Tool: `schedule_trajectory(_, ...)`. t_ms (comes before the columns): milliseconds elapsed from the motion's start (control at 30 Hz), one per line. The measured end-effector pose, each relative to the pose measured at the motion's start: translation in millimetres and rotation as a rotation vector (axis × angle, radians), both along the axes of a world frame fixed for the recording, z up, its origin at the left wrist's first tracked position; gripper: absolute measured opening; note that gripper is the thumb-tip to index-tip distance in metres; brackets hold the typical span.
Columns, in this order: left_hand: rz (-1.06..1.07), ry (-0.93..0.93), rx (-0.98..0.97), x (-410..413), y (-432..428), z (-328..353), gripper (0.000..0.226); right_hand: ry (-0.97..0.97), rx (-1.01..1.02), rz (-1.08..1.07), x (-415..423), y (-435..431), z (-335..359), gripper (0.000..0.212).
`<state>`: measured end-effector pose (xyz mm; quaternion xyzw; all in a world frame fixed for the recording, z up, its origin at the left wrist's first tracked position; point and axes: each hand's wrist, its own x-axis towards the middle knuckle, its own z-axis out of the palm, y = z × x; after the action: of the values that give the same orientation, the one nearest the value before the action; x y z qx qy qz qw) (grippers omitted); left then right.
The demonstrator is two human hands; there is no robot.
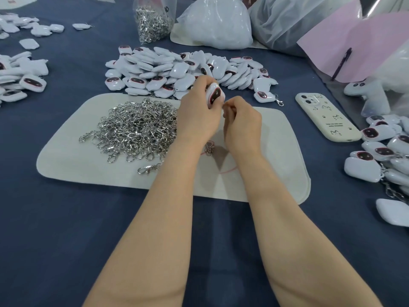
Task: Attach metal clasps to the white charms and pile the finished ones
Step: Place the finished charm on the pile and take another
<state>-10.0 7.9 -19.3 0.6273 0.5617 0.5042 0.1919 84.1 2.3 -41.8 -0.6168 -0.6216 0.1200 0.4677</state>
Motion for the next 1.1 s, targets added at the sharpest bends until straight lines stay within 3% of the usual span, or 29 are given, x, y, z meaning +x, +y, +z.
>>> schedule_trajectory(133, 0.008, 0.084, 0.016, -0.9, -0.1, -2.3, 0.027, -0.075, -0.028, 0.015, -3.0, 0.8, -2.0, 0.019)
schedule_trajectory(233, 0.008, -0.021, -0.02, 1.4, -2.6, -2.0, 0.025, -0.005, -0.065, 0.02, -3.0, 0.7, -2.9, 0.016)
schedule_trajectory(433, -0.047, -0.745, -0.394, 4.1, 1.8, 1.4, 0.016, 0.203, -0.107, 0.08, -3.0, 3.0, 0.3, 0.019)
schedule_trajectory(500, -0.09, -0.88, -0.47, 2.0, 1.0, 2.1, 0.004, 0.279, -0.088, 0.071, -2.9, 3.0, 0.8, 0.018)
schedule_trajectory(567, -0.116, -0.985, -0.504, -0.4, 0.9, 1.9, 0.006, 0.323, -0.073, 0.067, -2.7, 3.4, 0.7, 0.014)
schedule_trajectory(1100, -0.141, -1.185, -0.588, -3.6, 1.6, 2.3, 0.018, 0.375, -0.039, 0.102, -4.3, 2.0, -0.3, 0.009)
